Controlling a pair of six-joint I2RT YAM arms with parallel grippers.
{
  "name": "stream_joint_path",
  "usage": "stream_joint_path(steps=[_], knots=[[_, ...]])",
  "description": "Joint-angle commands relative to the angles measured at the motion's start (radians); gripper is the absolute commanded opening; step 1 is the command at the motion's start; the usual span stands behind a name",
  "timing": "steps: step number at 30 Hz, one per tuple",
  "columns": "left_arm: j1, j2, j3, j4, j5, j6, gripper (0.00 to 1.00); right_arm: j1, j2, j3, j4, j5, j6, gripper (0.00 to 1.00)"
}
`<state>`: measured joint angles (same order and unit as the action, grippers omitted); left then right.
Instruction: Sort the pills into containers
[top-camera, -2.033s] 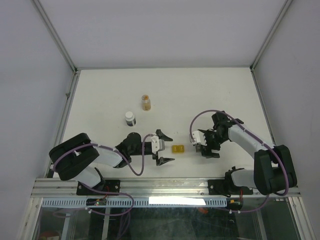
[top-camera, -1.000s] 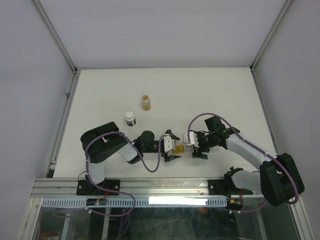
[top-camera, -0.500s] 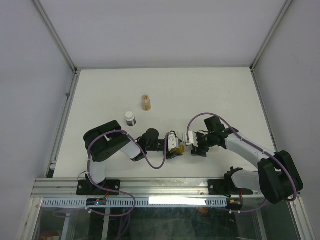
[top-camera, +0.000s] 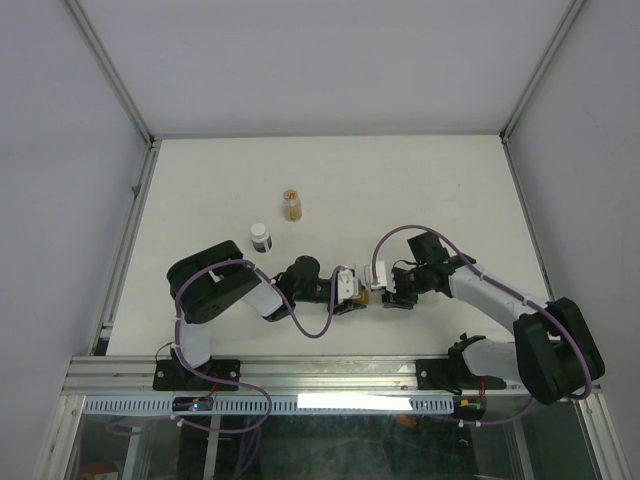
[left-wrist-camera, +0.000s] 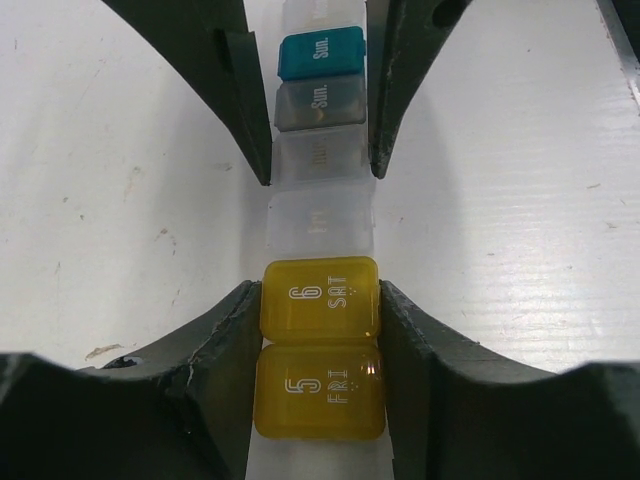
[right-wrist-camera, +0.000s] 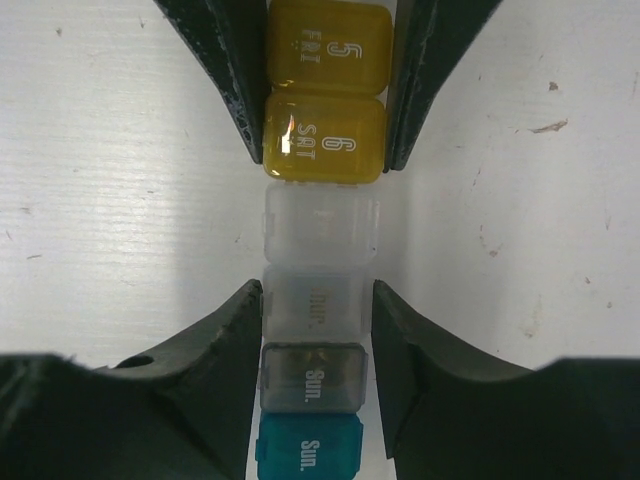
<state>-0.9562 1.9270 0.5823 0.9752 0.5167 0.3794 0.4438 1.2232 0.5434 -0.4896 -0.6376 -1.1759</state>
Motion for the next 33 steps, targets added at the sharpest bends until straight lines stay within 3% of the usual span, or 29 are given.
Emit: stream_joint_path(steps=[1, 10, 33], knots=[[-0.004, 0.009, 0.021, -0.012, 0.028, 0.025, 0.36, -0.001, 0.008, 0.027, 0.011, -0.021, 0.025, 0.37], [-0.004, 0.013, 0.037, -0.051, 0.044, 0.042, 0.29, -0.106, 0.023, 0.071, -0.092, -0.153, -0.005, 0.30], [-0.004, 0.017, 0.057, -0.104, 0.064, 0.065, 0.20, -0.117, 0.105, 0.135, -0.178, -0.155, -0.010, 0.33]])
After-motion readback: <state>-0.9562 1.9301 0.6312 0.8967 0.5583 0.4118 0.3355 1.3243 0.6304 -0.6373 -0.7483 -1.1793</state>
